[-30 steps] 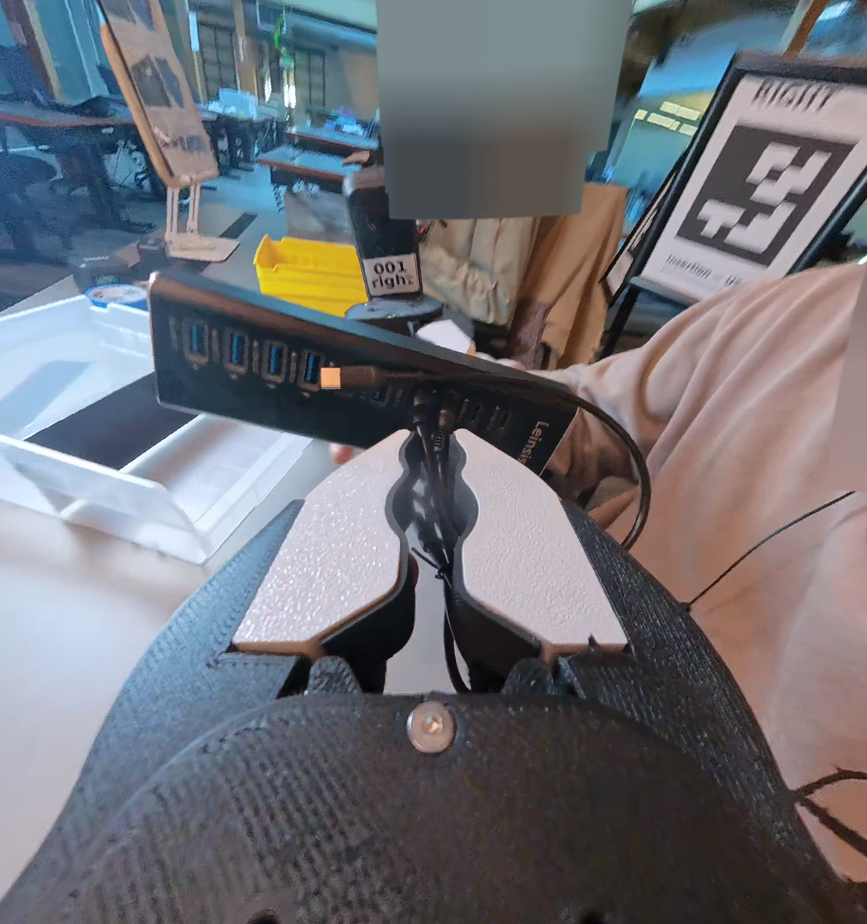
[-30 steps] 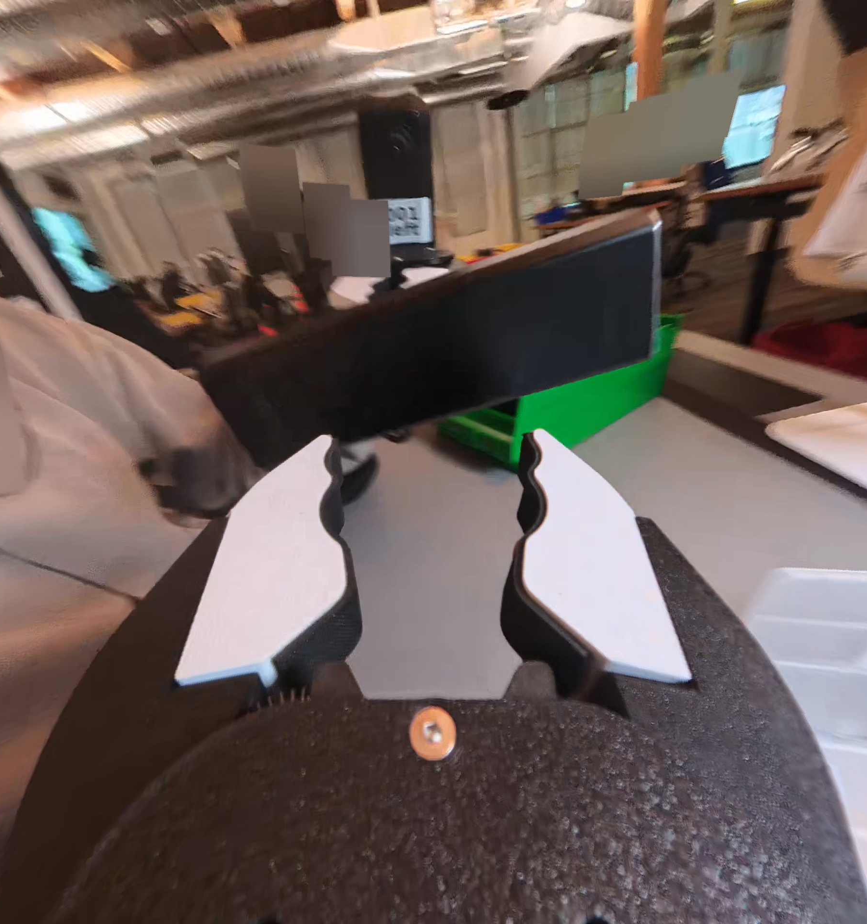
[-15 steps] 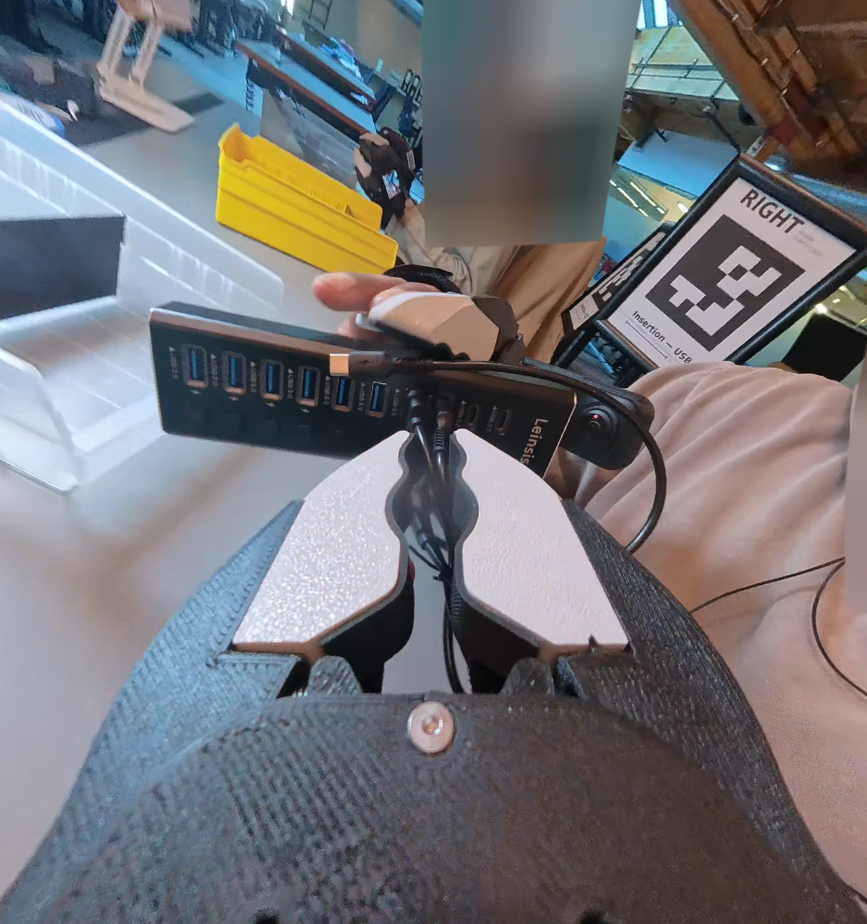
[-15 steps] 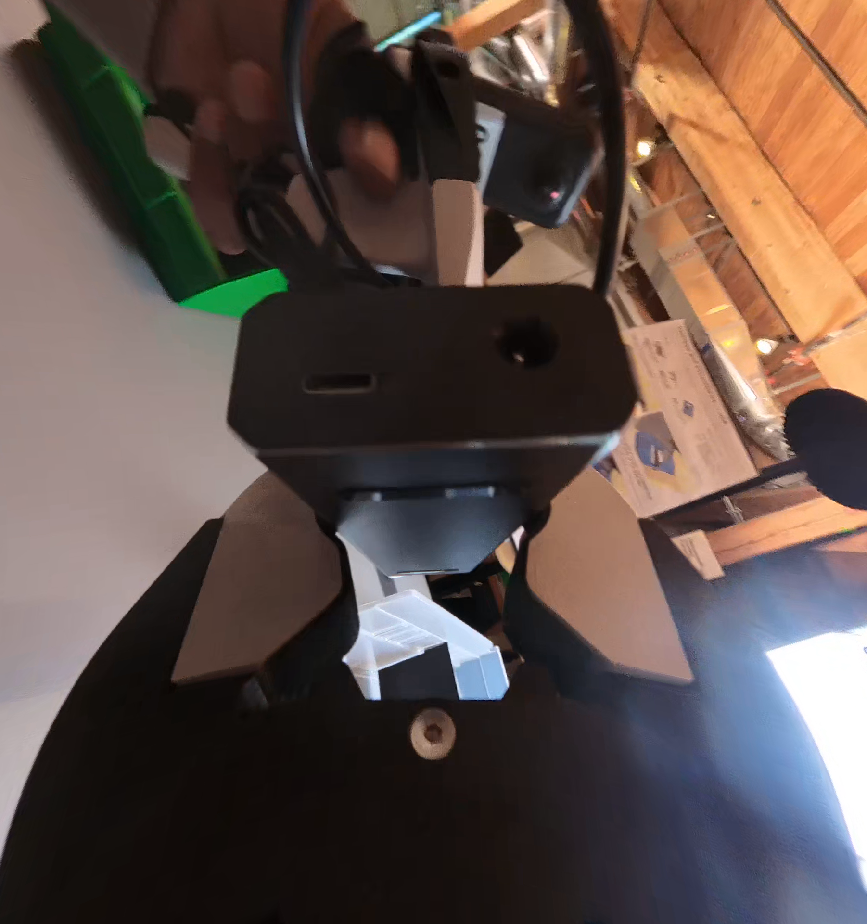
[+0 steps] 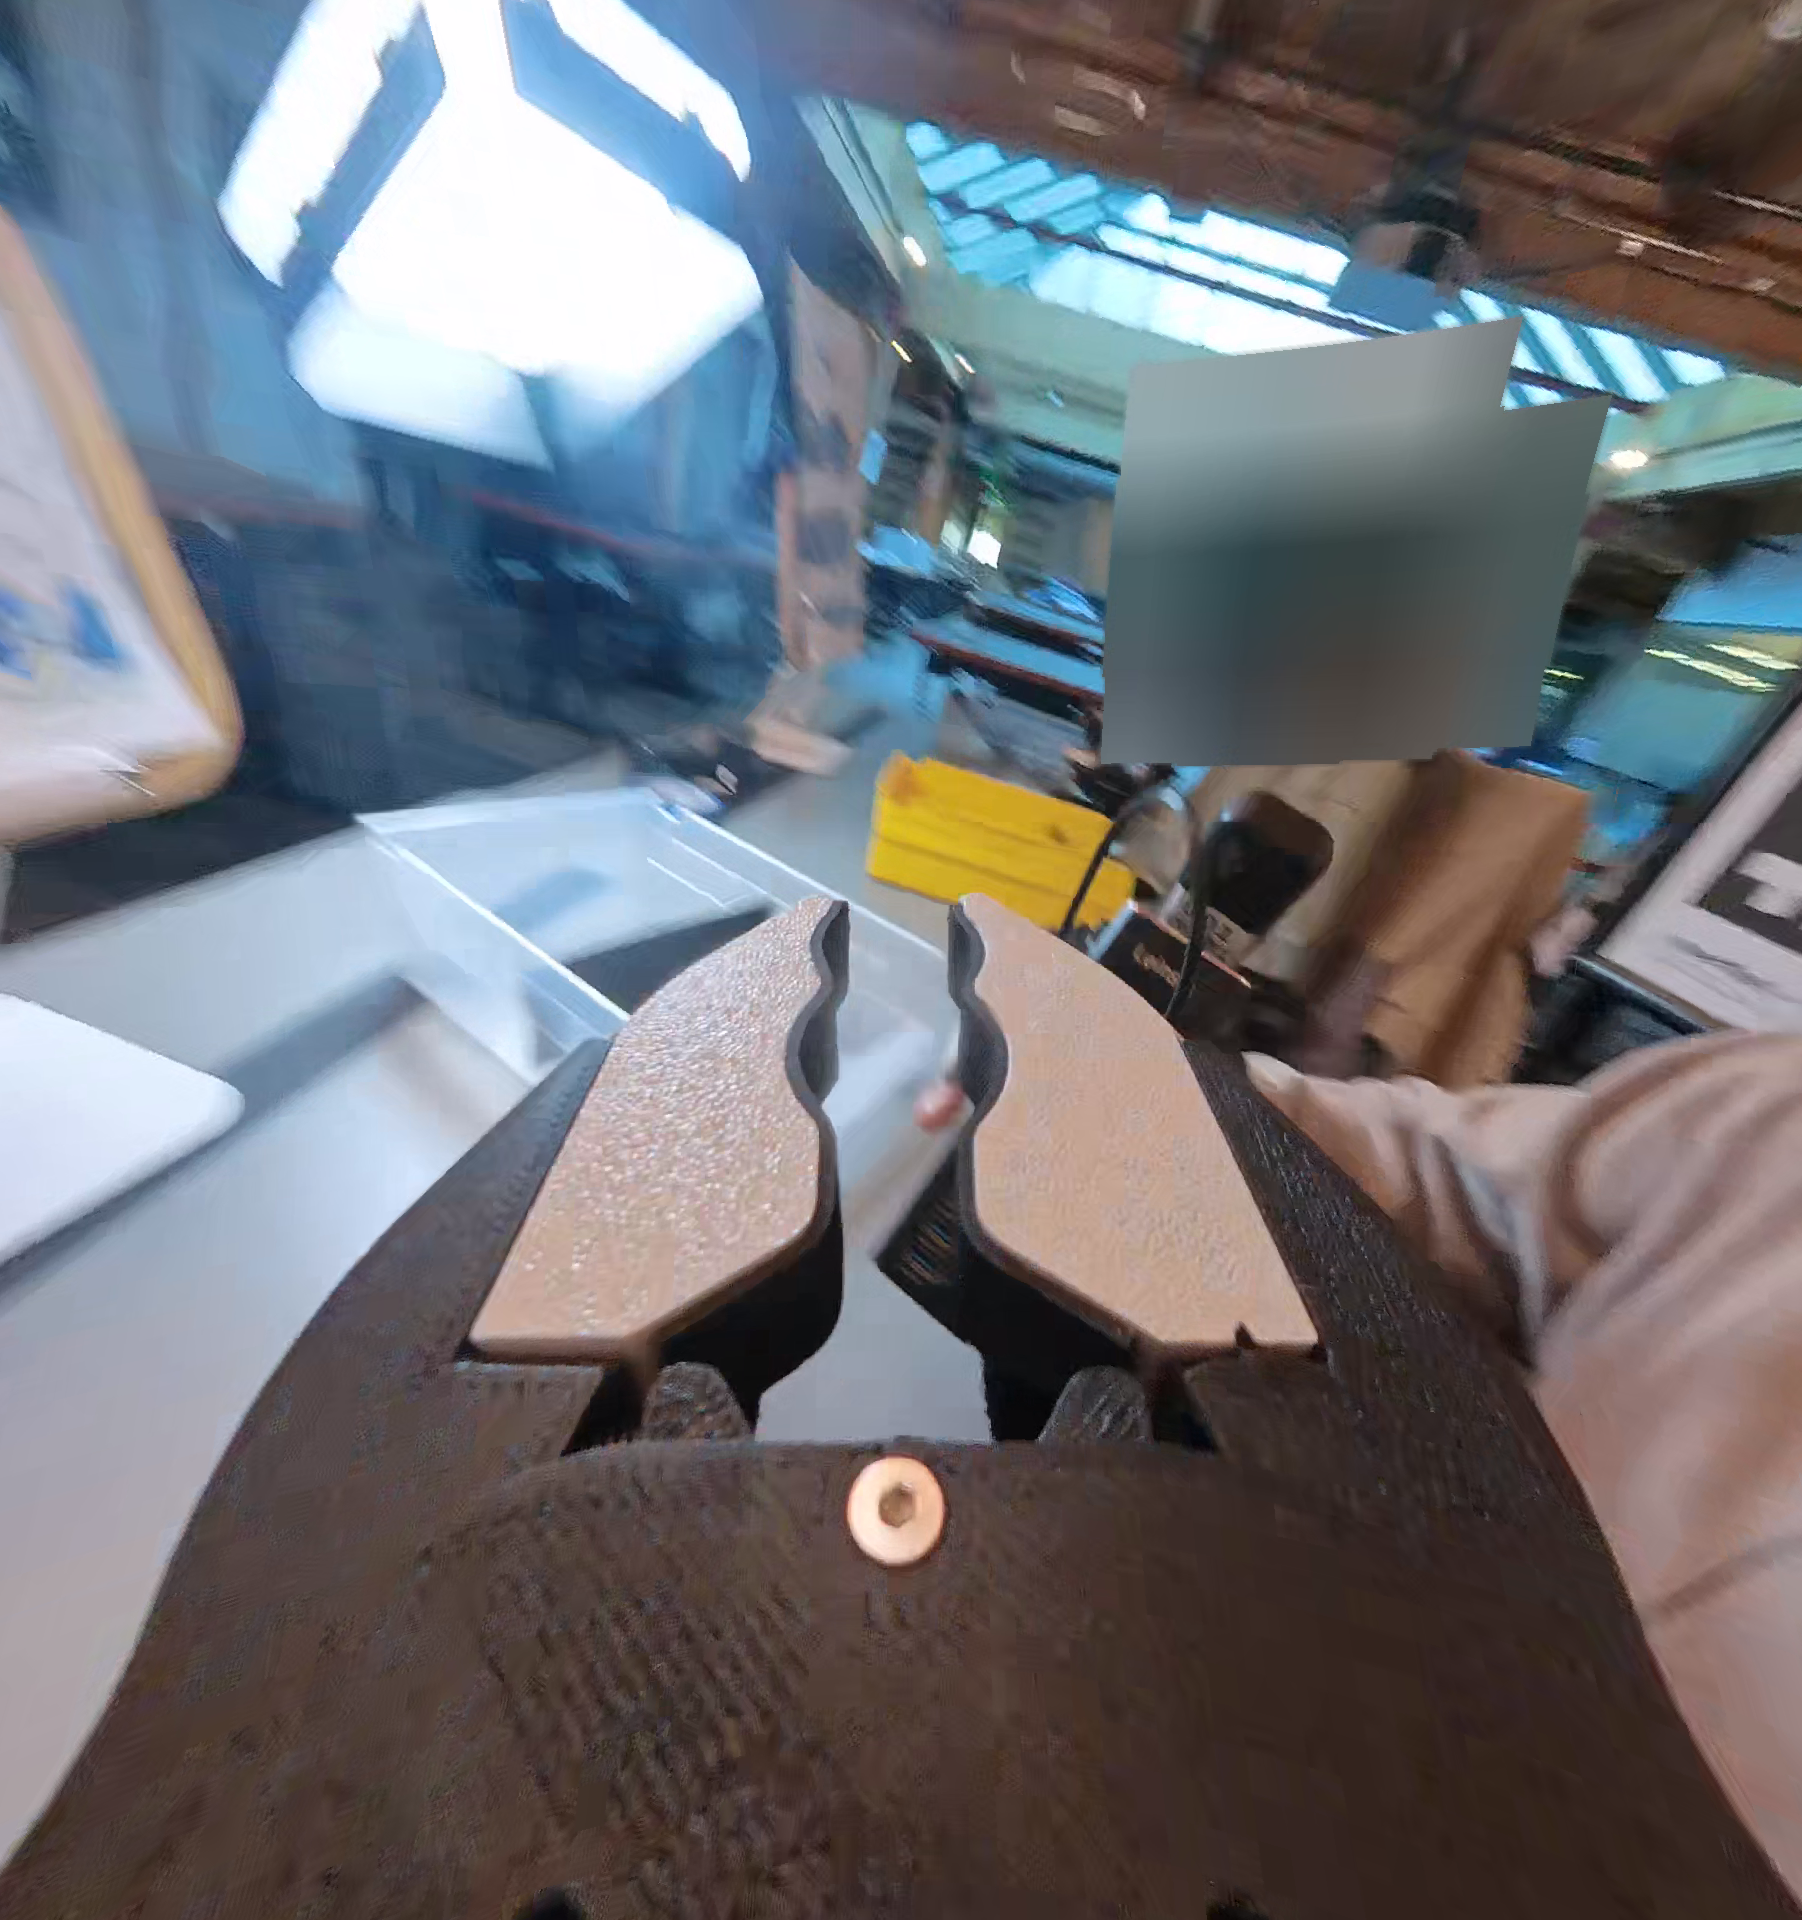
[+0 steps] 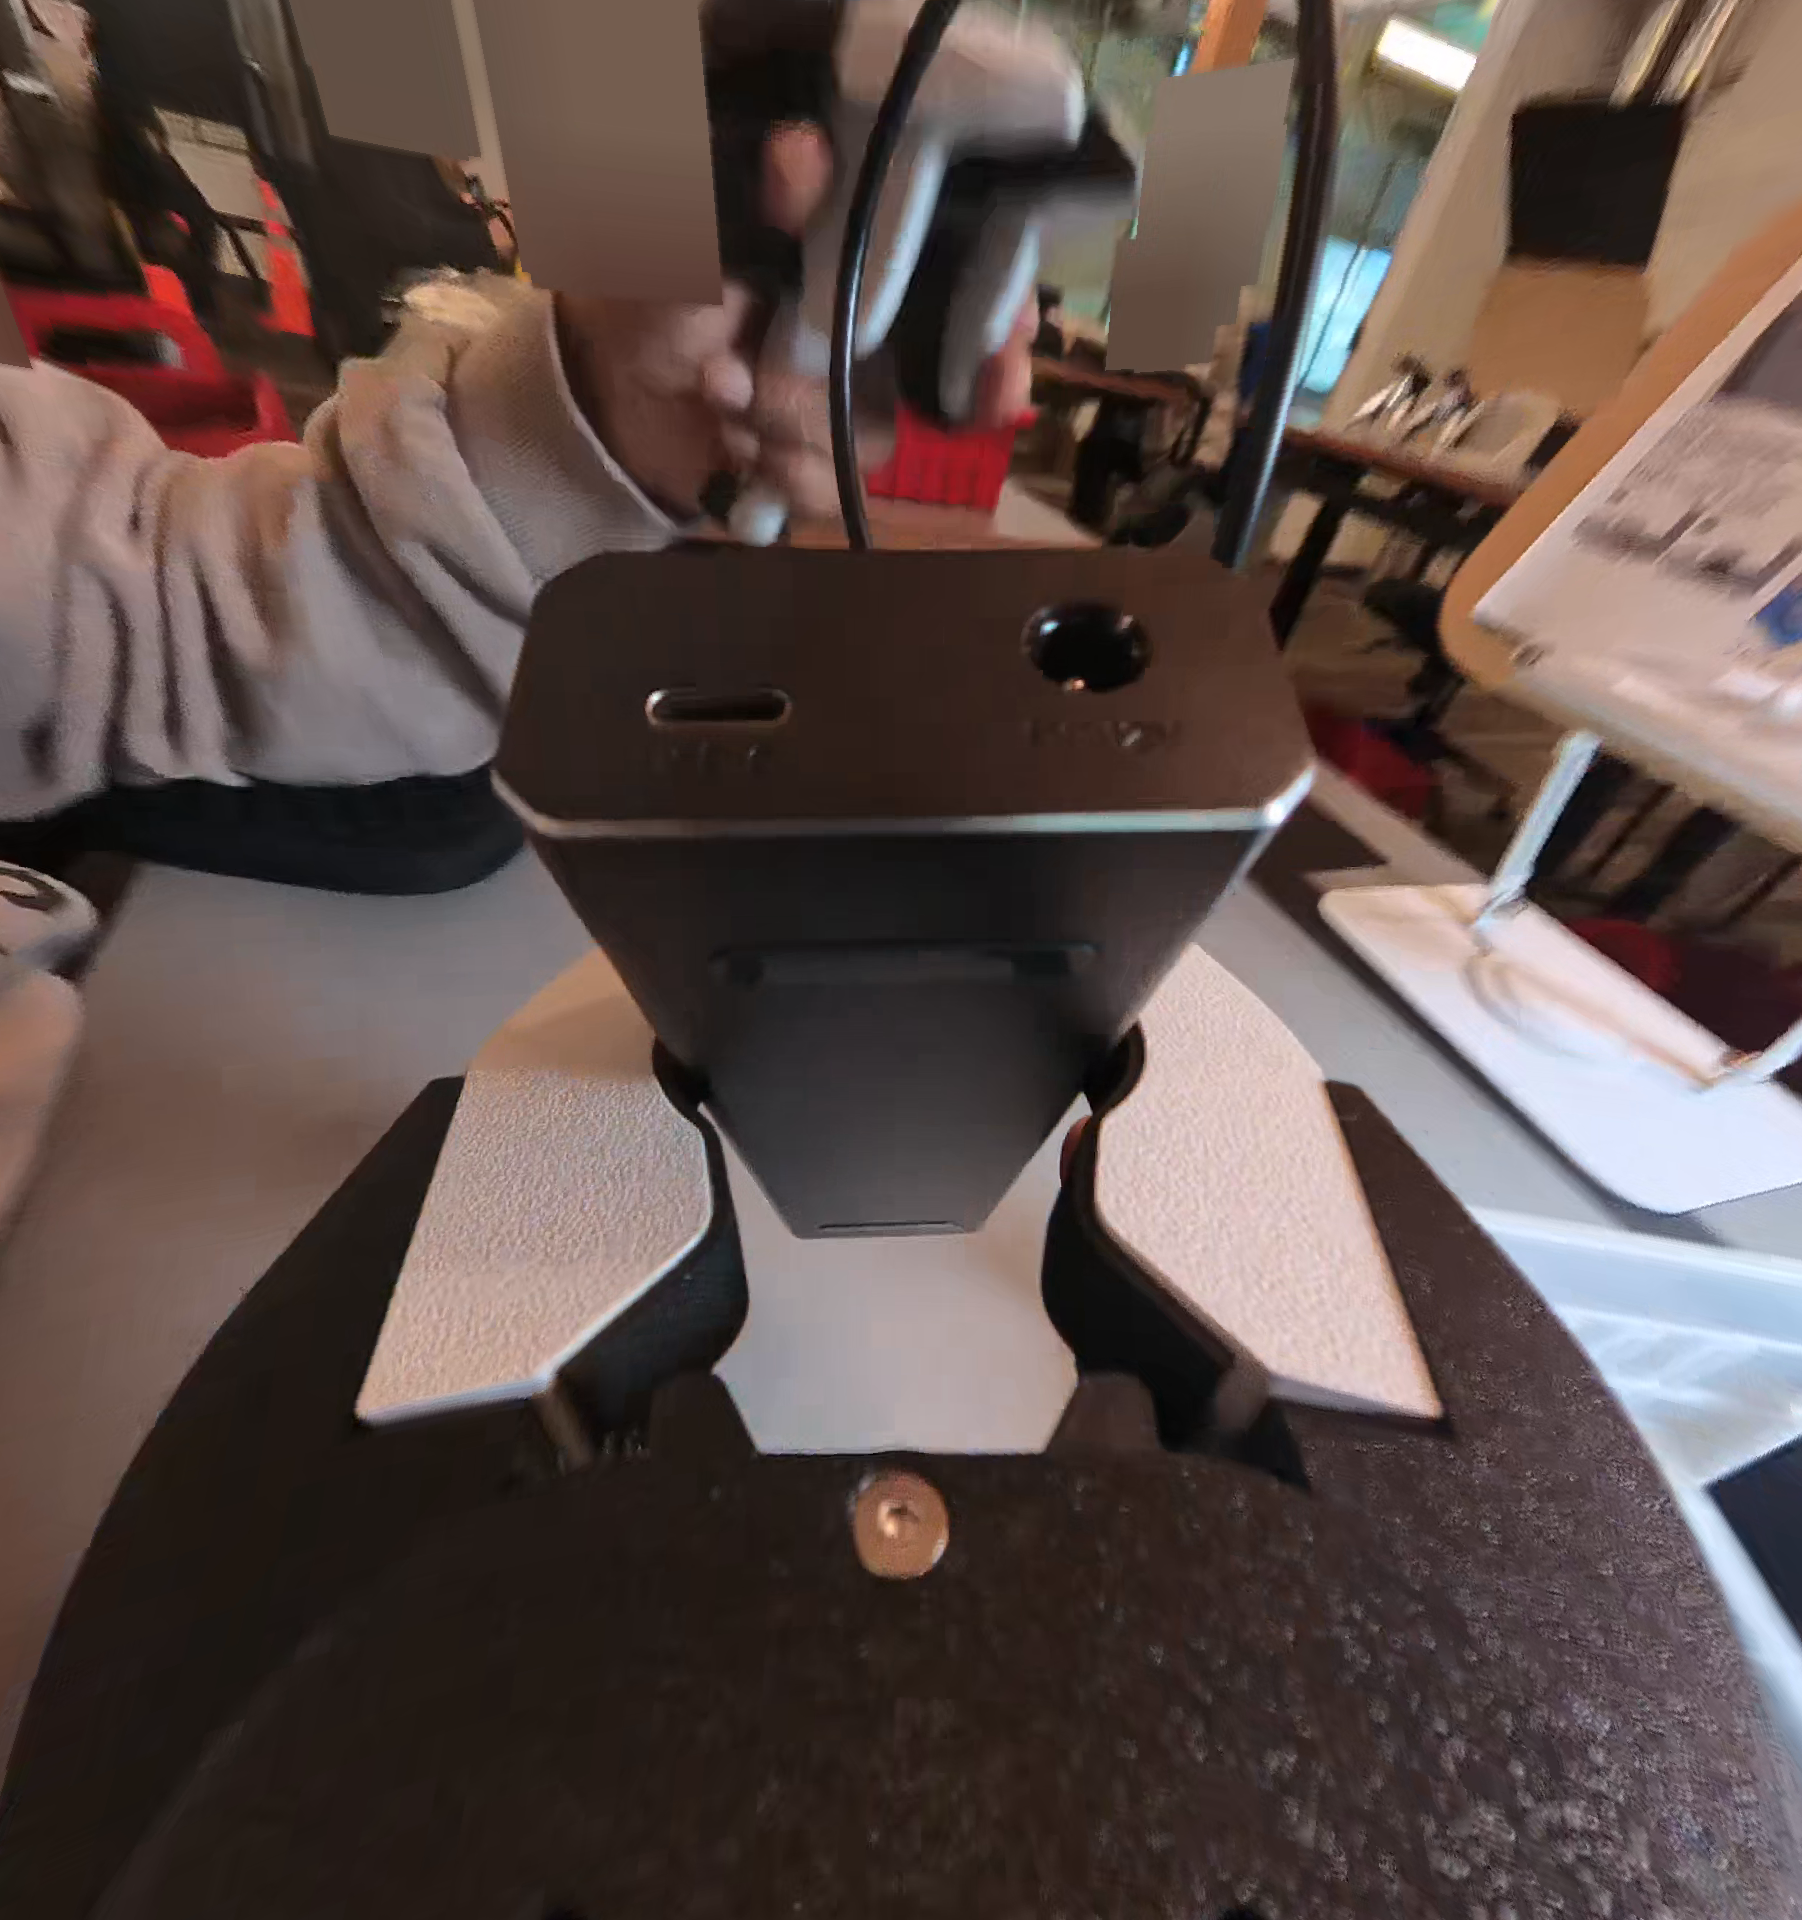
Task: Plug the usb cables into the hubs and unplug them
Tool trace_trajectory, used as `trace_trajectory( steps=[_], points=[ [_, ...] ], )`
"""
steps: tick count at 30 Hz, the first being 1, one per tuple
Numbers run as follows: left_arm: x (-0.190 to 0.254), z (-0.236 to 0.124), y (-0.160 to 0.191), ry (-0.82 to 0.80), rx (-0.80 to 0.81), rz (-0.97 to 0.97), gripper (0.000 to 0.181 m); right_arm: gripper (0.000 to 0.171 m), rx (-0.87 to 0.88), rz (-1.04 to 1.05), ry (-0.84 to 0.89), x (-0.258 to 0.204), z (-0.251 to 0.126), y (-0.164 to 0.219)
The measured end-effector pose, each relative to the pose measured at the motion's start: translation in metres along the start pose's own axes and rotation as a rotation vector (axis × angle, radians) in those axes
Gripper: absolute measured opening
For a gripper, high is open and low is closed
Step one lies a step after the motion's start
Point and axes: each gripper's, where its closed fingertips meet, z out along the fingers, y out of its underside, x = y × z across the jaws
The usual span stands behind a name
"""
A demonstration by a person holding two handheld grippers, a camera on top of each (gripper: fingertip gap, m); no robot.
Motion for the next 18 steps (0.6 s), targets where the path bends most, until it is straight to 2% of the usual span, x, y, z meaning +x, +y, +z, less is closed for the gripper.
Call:
trace_trajectory(
  steps=[2,4,7,11,16,18],
  points=[
    [0.016,-0.012,-0.022,-0.037,0.041,0.147,0.012,0.07,-0.068,0.08,-0.007,0.002,0.004,0.01],
    [0.045,-0.006,-0.018,-0.01,-0.011,0.278,0.009,0.07,-0.161,0.151,-0.021,-0.001,0.011,0.024],
    [0.078,0.024,0.043,0.084,-0.291,0.443,0.011,0.07,-0.186,0.252,-0.078,-0.014,0.021,0.028],
    [0.064,0.045,0.122,0.082,-0.604,0.595,0.015,0.071,-0.17,0.263,-0.144,-0.028,0.023,0.024],
    [0.05,0.038,0.16,0.118,-0.781,0.577,0.022,0.071,-0.234,0.128,-0.183,-0.041,0.026,0.036],
    [0.052,0.034,0.17,0.159,-0.818,0.544,0.015,0.071,-0.251,0.112,-0.208,-0.045,0.027,0.041]
  ],
)
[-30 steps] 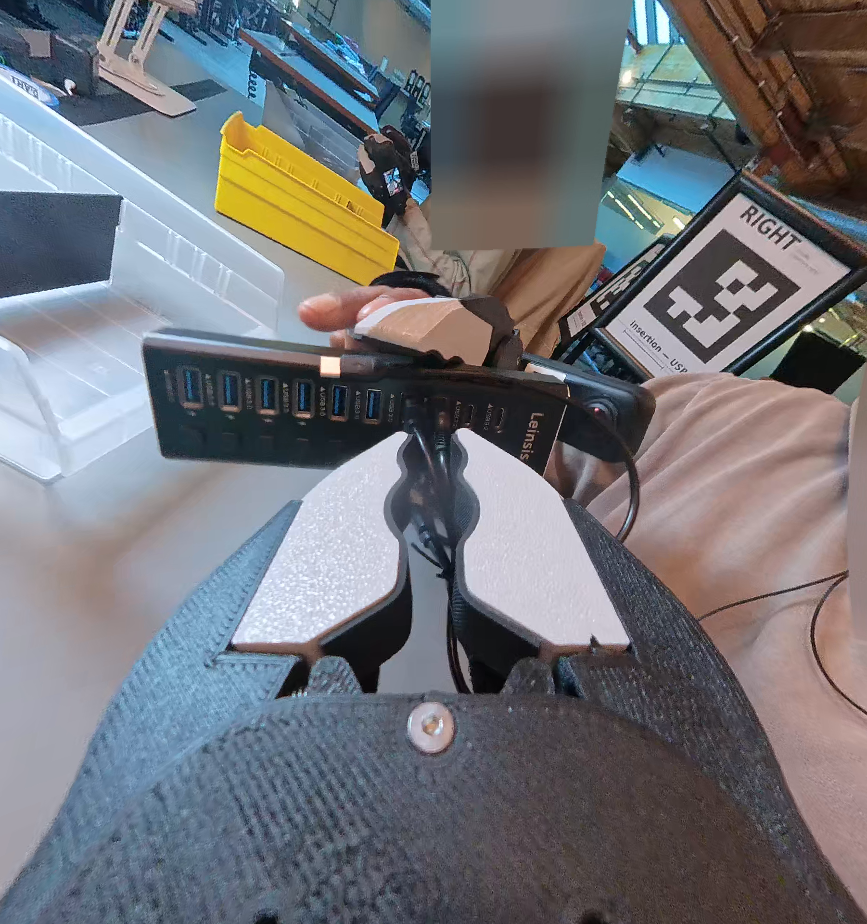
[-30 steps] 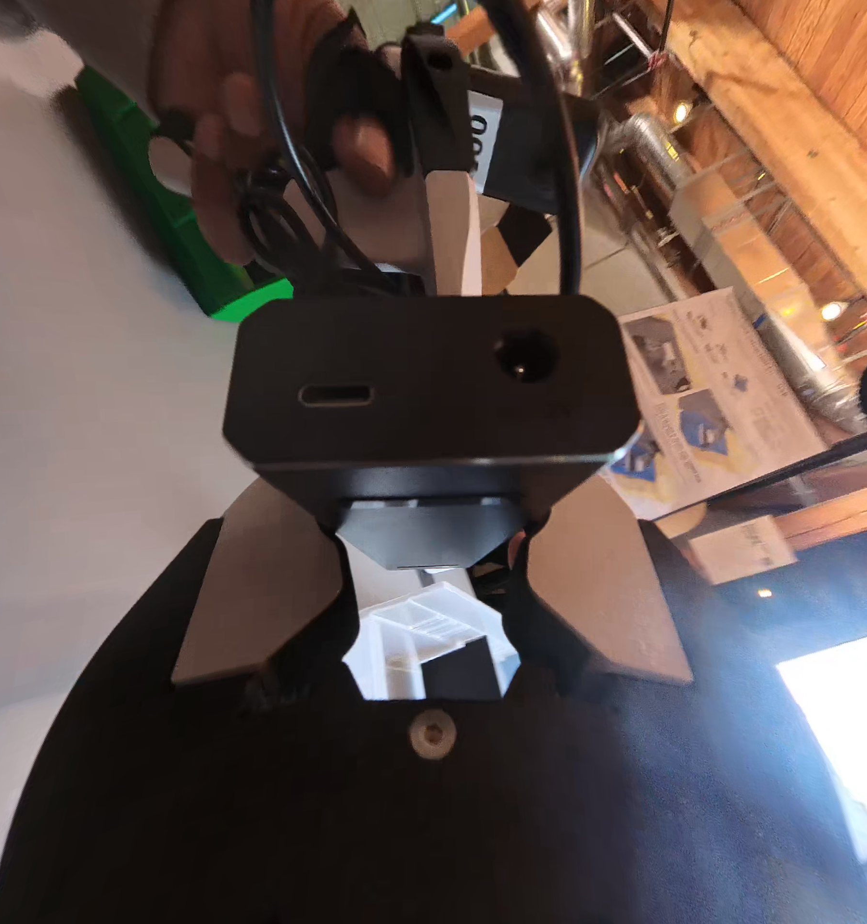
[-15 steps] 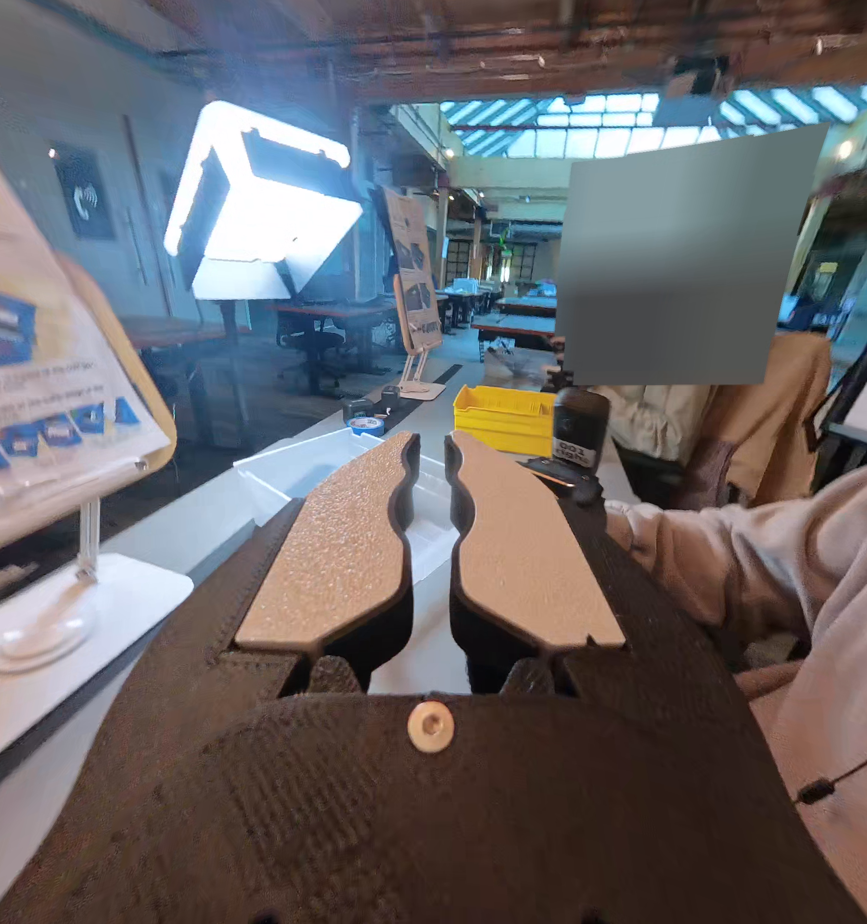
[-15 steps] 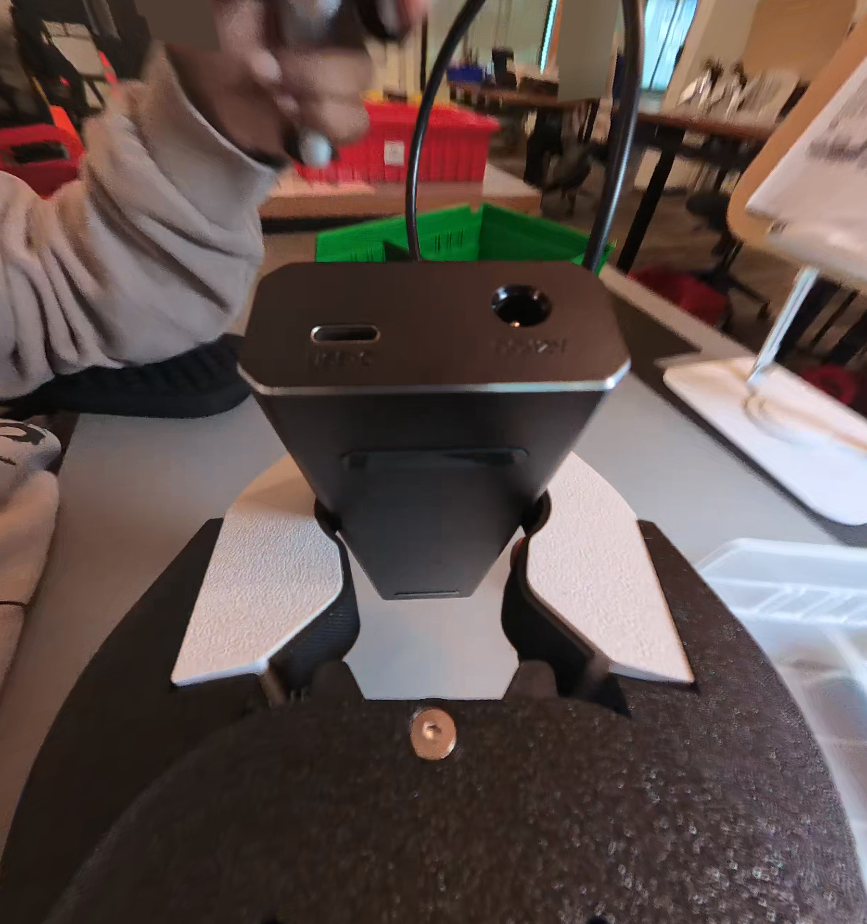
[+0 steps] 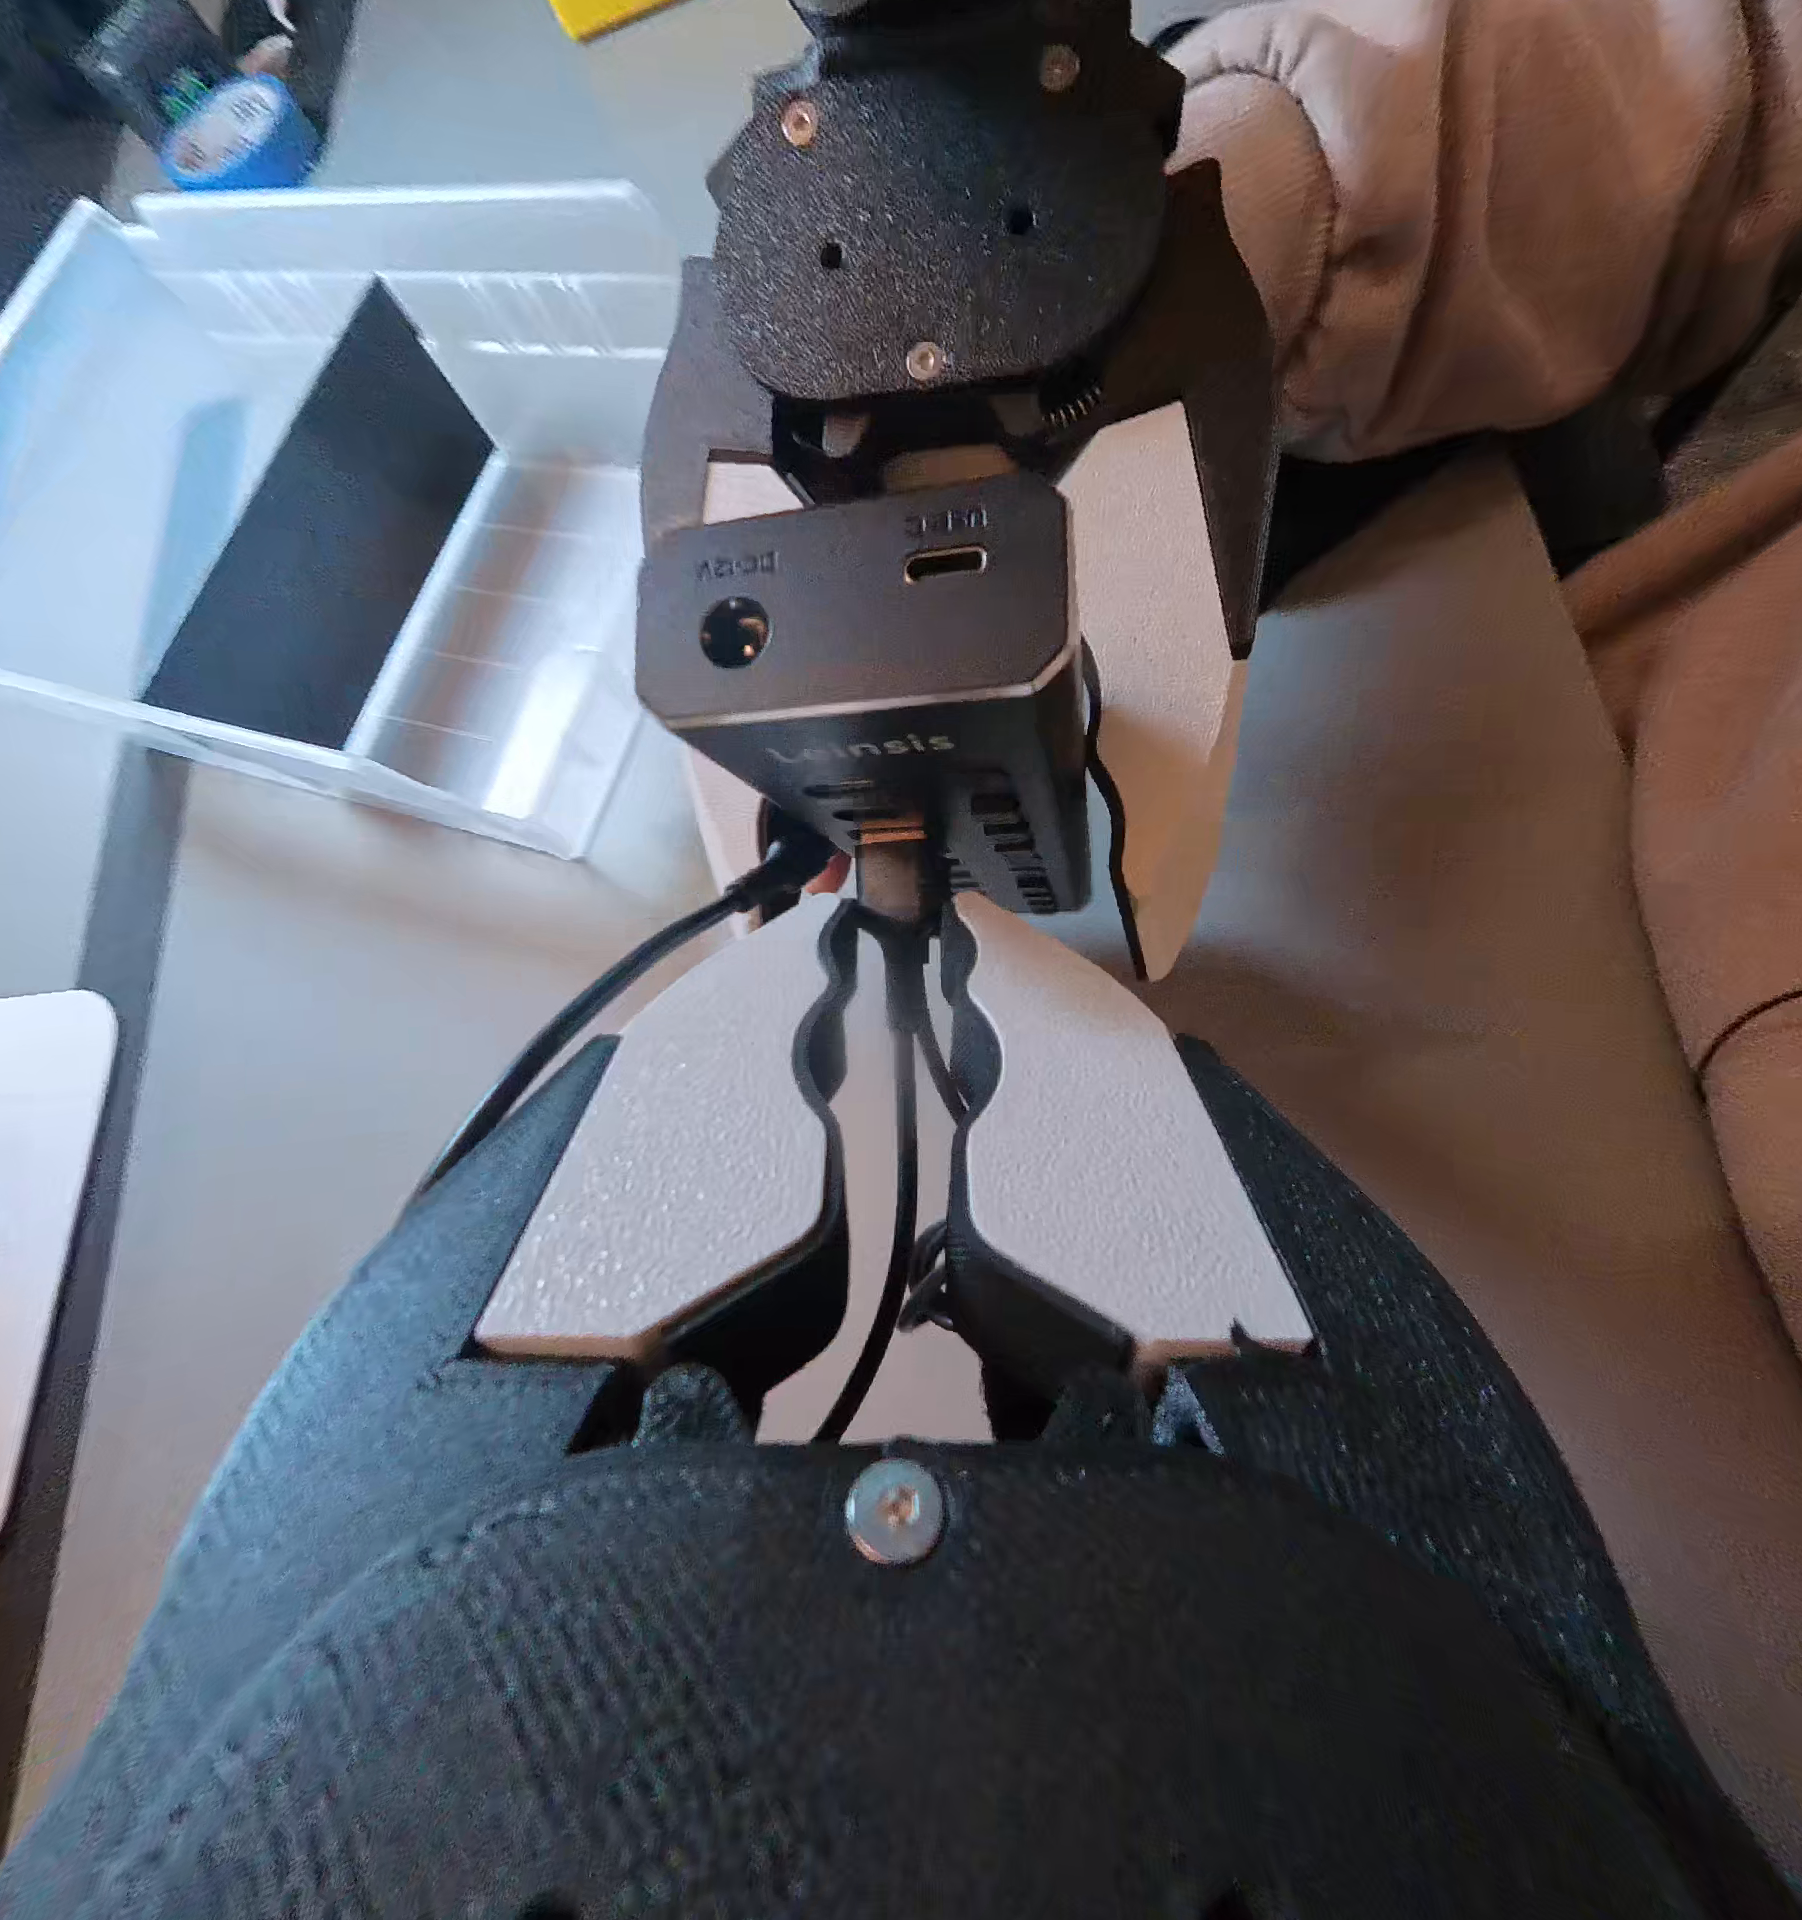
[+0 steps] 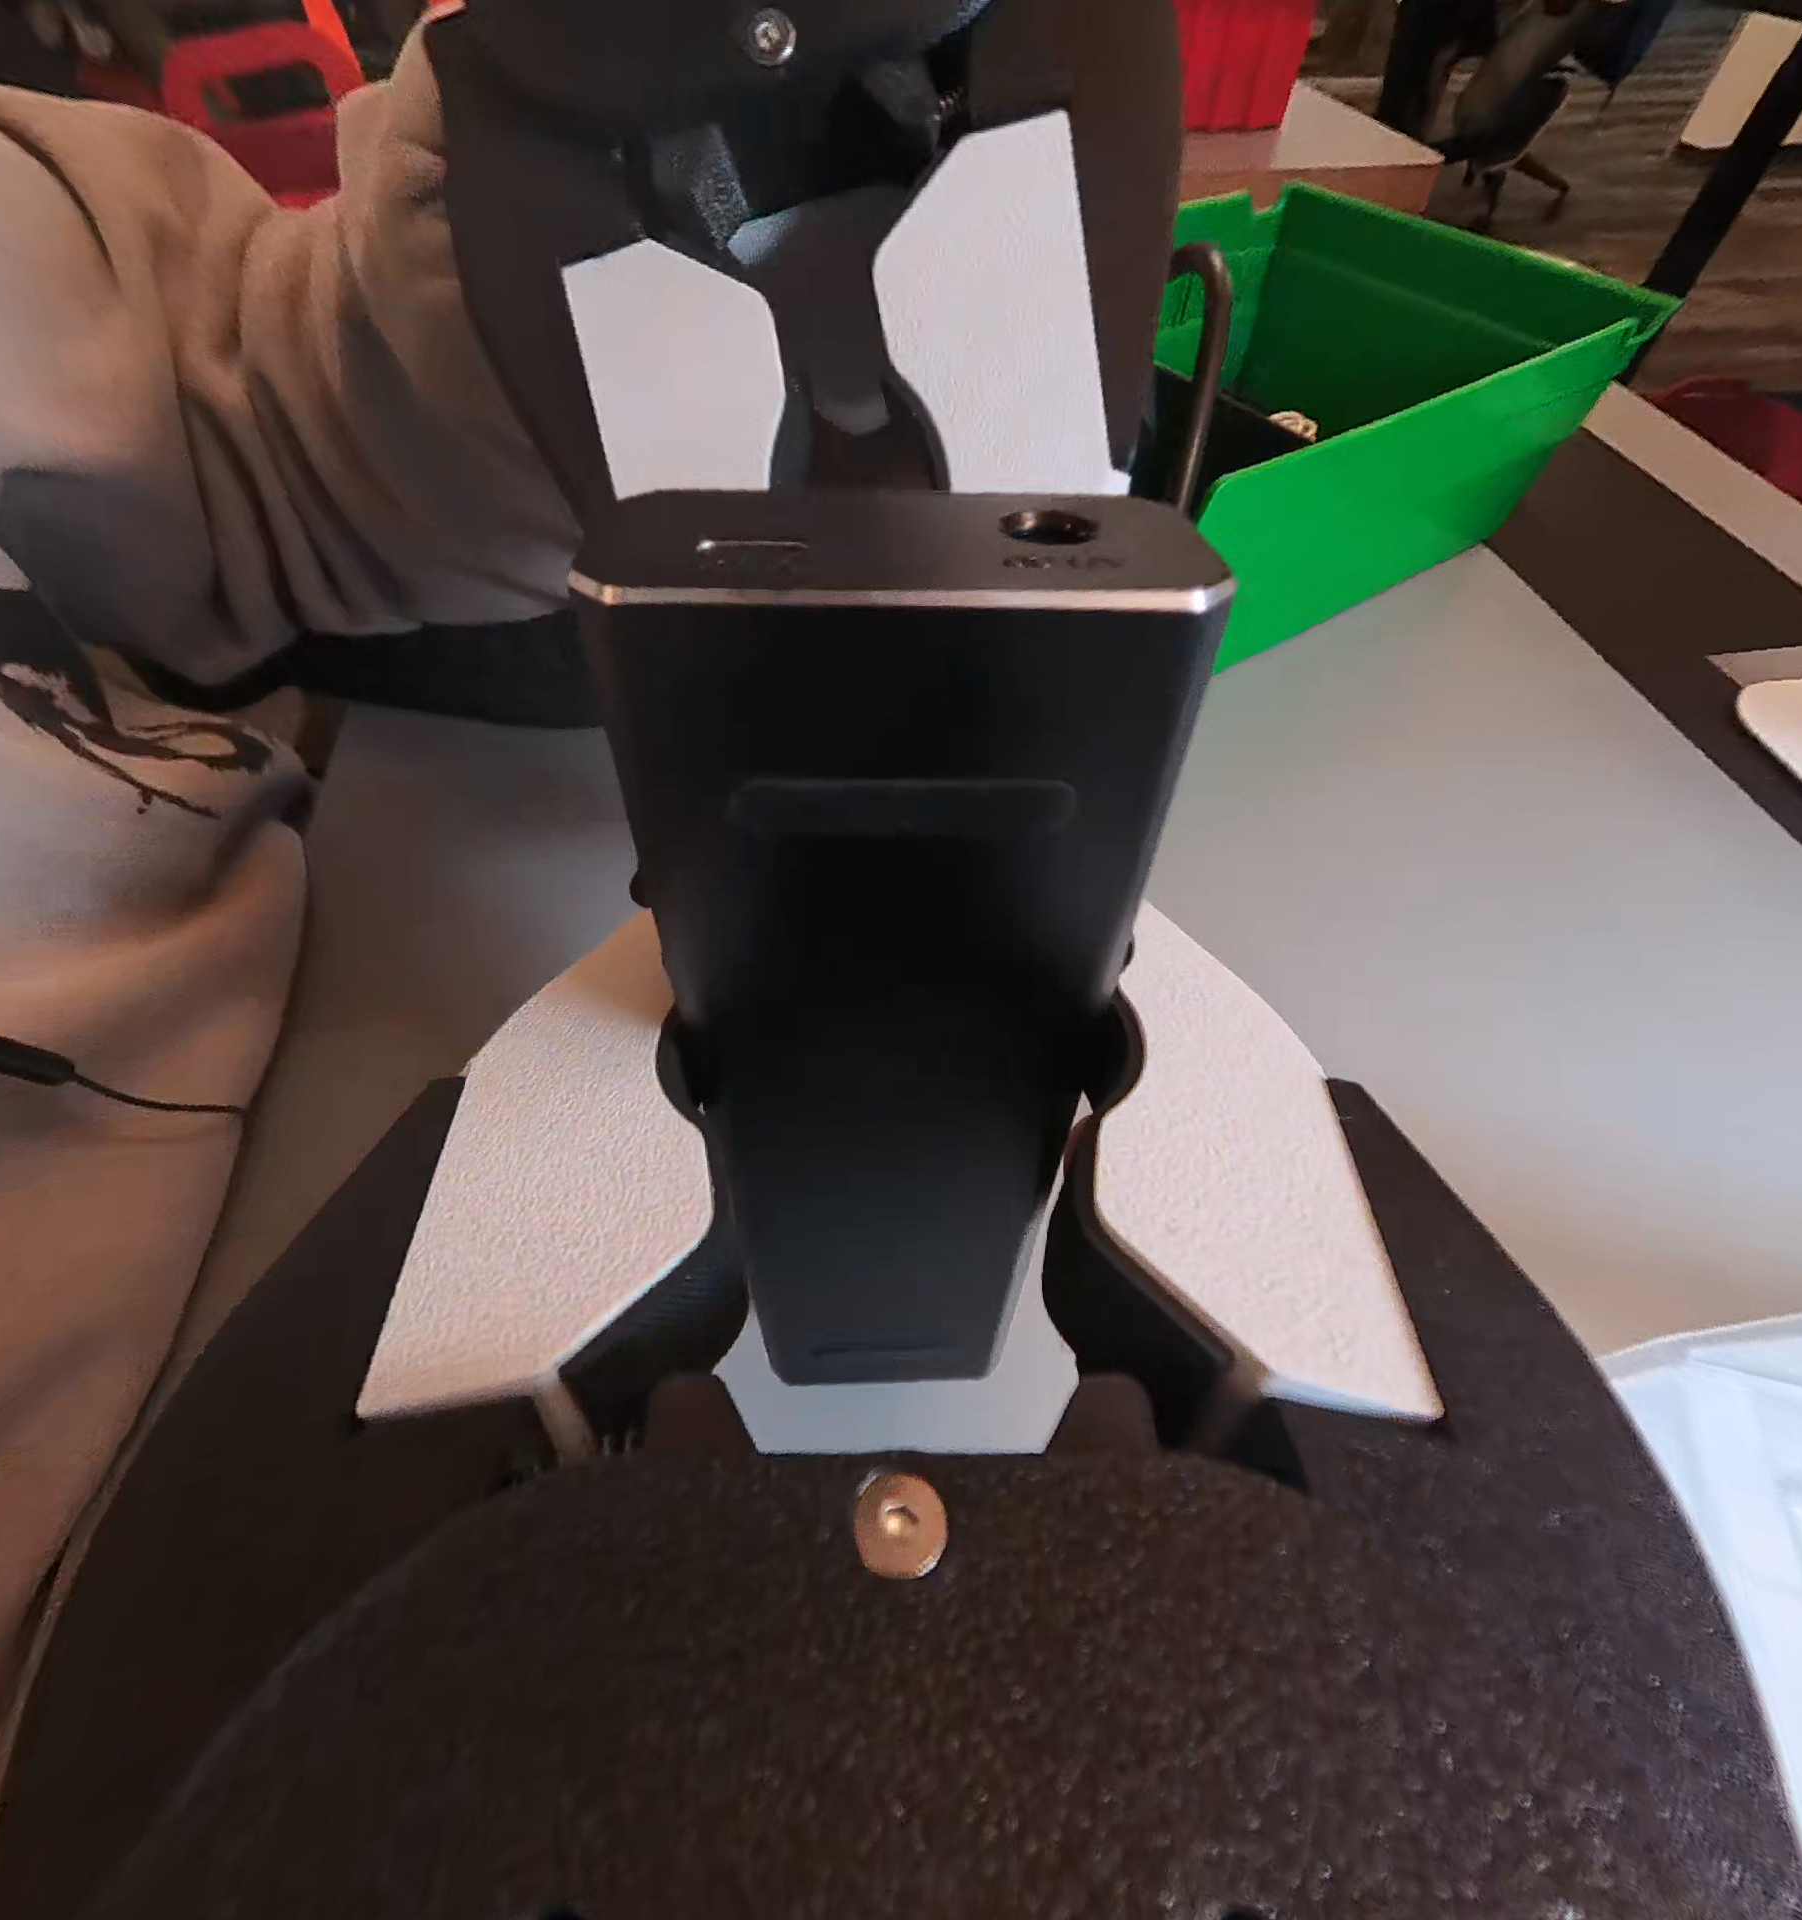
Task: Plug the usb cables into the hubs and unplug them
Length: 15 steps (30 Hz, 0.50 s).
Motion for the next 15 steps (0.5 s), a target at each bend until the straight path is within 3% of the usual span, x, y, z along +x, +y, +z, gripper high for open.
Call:
trace_trajectory(
  steps=[7,15],
  points=[
    [0.004,0.023,0.015,0.052,-0.061,-0.072,0.015,0.072,-0.05,-0.052,0.016,0.002,0.0,0.01],
    [-0.004,0.004,-0.011,0.11,0.145,-0.166,0.015,0.072,-0.071,-0.117,0.11,0.012,-0.012,0.007]
  ],
)
